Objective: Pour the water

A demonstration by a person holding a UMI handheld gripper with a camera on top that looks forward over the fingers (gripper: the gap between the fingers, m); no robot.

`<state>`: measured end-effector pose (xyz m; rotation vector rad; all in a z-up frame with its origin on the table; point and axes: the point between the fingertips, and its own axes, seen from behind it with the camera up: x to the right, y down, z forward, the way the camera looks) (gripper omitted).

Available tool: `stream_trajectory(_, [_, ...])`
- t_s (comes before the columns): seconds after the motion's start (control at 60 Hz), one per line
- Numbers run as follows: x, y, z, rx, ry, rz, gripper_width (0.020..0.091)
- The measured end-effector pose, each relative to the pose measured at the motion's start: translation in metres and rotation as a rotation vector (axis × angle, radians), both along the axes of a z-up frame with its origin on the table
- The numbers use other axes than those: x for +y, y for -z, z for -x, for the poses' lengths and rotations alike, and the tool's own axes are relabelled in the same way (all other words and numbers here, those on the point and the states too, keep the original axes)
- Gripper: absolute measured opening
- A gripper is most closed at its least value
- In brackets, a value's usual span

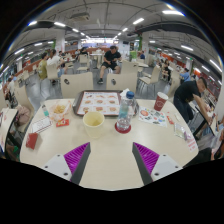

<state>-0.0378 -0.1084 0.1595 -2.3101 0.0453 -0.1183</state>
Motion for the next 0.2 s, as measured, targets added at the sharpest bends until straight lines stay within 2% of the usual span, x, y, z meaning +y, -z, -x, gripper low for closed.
stream_trajectory(0.2, [-0.0026,-0.0054,0.0047,-0.012,-0.015,-0.004,0.0850])
